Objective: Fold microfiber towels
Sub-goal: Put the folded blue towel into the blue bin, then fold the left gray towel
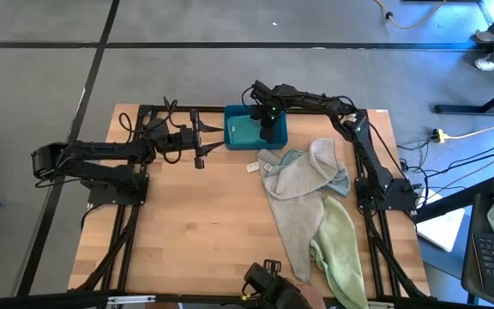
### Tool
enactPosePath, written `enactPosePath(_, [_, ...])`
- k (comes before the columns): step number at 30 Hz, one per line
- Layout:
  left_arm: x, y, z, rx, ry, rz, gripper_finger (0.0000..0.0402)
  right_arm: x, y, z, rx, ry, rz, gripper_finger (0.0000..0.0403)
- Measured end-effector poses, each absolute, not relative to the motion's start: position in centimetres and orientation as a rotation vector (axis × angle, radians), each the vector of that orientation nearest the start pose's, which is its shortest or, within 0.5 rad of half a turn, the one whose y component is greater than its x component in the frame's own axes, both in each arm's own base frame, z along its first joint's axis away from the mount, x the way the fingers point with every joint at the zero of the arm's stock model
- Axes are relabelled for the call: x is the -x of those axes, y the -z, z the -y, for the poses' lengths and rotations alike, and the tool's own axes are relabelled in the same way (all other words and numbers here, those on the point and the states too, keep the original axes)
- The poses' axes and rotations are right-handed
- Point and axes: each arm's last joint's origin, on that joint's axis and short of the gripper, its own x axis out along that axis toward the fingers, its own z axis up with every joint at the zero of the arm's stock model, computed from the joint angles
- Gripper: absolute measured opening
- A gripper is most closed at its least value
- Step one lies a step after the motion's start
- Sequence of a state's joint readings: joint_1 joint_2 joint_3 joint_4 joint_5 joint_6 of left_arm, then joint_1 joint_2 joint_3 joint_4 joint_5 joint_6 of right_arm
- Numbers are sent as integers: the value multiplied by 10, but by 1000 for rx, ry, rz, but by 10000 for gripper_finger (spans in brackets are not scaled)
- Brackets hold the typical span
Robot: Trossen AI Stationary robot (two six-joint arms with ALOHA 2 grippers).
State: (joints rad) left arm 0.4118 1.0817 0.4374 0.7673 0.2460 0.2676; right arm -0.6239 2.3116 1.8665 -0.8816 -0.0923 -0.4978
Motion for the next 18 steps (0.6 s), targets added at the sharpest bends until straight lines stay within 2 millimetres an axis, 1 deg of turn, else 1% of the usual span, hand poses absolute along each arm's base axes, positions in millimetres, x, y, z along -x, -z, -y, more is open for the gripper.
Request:
enactPosePath(5, [-207, -249, -83, -303, -180, 94, 176, -393, -169, 267, -65, 99, -1234, 4])
enactPosePath(10, [-207, -249, -83, -287, -179, 96, 176, -400, -177, 261, -43, 91, -1214, 5])
enactPosePath(14, [-207, -248, -83, -281, -178, 89, 176, -403, -180, 256, -46, 86, -1221, 5])
enactPosePath(18, [-207, -247, -83, -278, -177, 72, 176, -402, -192, 250, -106, 86, -1268, 6])
